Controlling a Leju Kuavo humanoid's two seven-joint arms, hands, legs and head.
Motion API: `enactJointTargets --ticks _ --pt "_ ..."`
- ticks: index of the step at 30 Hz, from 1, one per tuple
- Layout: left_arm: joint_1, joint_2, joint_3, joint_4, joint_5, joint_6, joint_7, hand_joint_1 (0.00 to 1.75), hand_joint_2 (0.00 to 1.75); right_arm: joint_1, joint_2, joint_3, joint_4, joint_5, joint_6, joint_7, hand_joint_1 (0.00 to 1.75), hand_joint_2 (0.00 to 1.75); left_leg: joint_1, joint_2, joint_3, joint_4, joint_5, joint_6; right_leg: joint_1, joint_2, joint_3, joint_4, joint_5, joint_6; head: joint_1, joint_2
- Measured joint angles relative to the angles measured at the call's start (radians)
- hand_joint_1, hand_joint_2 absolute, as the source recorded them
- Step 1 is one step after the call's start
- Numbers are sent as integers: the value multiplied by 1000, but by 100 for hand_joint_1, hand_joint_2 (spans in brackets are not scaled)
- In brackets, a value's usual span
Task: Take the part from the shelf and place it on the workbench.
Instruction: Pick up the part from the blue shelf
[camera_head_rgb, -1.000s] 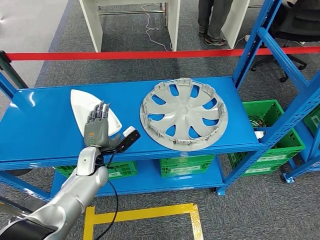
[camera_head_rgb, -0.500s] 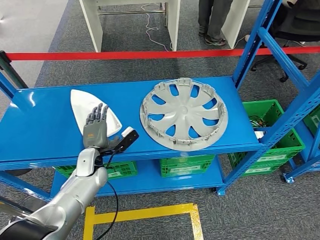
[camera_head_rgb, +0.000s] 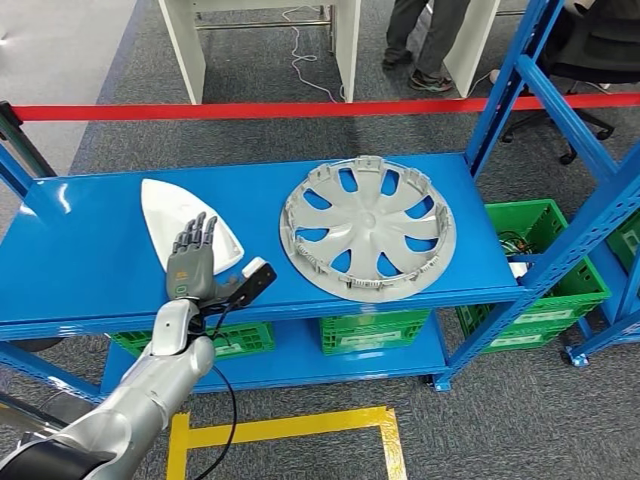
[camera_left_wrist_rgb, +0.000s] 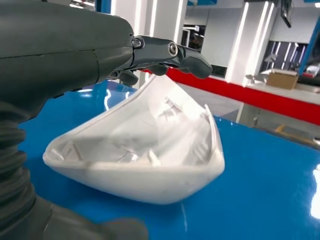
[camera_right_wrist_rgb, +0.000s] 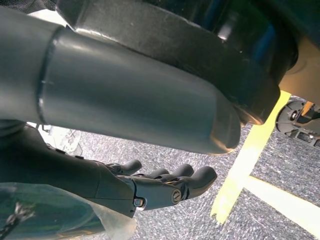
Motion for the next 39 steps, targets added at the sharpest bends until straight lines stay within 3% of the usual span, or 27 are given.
enactJointTargets --ticks 9,19,23,27,30,35,39 --pt "0 -2 0 18 -30 -84 66 175 175 -1 0 0 0 2 0 0 0 0 0 0 0 0 0 0 0 0 0 0 0 0 0 0" --pt "-12 3 -1 25 -53 -106 107 175 175 -3 0 0 0 4 0 -1 0 0 0 0 0 0 0 0 0 0 1 0 0 0 0 0" --pt "-15 5 -2 25 -57 -108 115 175 175 -4 0 0 0 3 -1 -2 0 175 0 0 1 0 0 0 0 0 1 0 0 0 0 0" --pt "-13 7 -1 27 -40 -75 64 175 175 -4 0 0 0 3 -3 -5 0 175 0 0 1 0 0 0 0 0 1 0 0 0 0 0" --pt "6 9 13 5 -23 -11 -68 175 175 -6 0 0 0 3 -4 -7 0 175 0 0 0 0 0 0 0 0 1 0 0 0 0 0" --pt "104 -10 172 -185 -139 19 -358 175 175 -13 0 0 0 5 -9 -13 0 175 0 1 0 0 0 0 0 1 -1 0 0 0 0 0" --pt "140 -24 270 -284 -154 19 -388 175 175 -23 0 0 0 5 -11 -15 0 175 0 1 0 0 0 0 0 1 -1 0 0 0 0 0"
